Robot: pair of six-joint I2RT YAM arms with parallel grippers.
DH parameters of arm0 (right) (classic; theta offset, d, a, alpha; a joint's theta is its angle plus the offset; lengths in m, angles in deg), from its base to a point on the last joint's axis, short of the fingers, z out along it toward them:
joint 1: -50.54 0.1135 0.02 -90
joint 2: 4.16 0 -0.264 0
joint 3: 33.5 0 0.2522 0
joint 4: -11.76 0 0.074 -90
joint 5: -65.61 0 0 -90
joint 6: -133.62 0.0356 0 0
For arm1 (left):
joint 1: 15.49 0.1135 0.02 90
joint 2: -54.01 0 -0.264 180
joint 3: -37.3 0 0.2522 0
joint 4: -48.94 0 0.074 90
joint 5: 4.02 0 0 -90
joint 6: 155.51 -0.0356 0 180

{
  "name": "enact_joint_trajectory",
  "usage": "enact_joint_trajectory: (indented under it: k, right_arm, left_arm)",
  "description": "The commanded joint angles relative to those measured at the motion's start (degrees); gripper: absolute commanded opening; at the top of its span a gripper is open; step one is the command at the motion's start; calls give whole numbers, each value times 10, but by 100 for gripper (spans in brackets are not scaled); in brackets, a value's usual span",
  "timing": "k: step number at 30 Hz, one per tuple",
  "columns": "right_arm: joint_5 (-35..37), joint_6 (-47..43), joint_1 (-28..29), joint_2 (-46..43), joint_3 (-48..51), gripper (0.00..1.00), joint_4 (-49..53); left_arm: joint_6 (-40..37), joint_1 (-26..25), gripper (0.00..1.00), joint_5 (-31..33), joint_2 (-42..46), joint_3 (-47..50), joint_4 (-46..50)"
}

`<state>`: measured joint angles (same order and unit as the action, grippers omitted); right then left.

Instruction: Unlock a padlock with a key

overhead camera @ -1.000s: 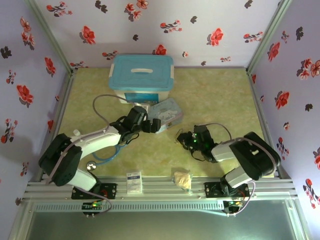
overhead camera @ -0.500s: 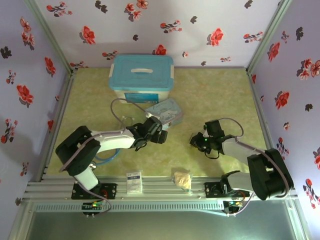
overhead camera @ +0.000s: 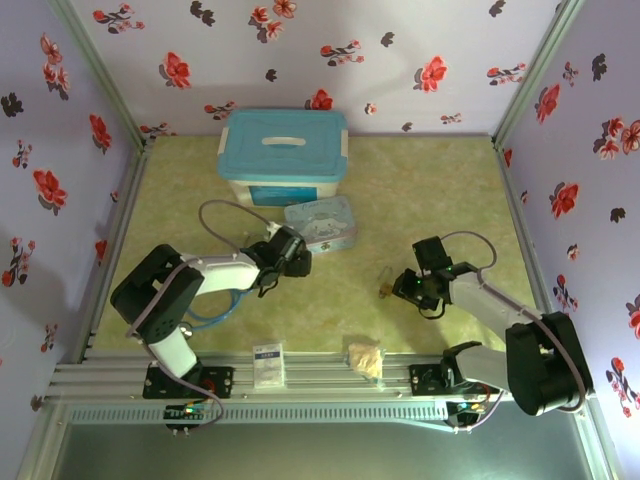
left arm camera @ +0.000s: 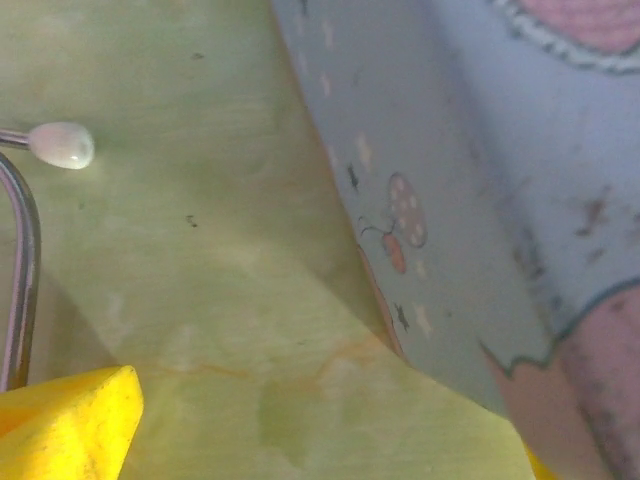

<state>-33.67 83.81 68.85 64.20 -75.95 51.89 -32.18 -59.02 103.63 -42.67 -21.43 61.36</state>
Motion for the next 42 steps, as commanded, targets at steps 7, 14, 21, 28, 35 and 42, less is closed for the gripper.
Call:
enact_joint_trajectory:
  k: [7, 14, 21, 28, 35, 42]
  right_arm:
    - [104, -36, -6, -59, -37, 47, 72]
    - [218, -108, -6, -137, -86, 99, 50]
    - [386, -213, -18, -125, -57, 99, -112]
    - [371, -296, -85, -43, 8, 99, -350]
    - [312, -322, -139, 45, 103, 99, -651]
    - [260, -329, -168, 164, 102, 99, -797]
  left_arm:
    - [-6, 21, 93, -36, 80, 21, -14]
    - [-15, -2, 98, -48, 281, 78, -4]
    - [-174, 72, 100, 125, 504, 113, 83]
    - [-231, 241, 100, 205, 454, 180, -26]
    - [-308, 324, 100, 156, 259, 257, -350]
    - [-291, 417, 100, 2, 177, 228, -420]
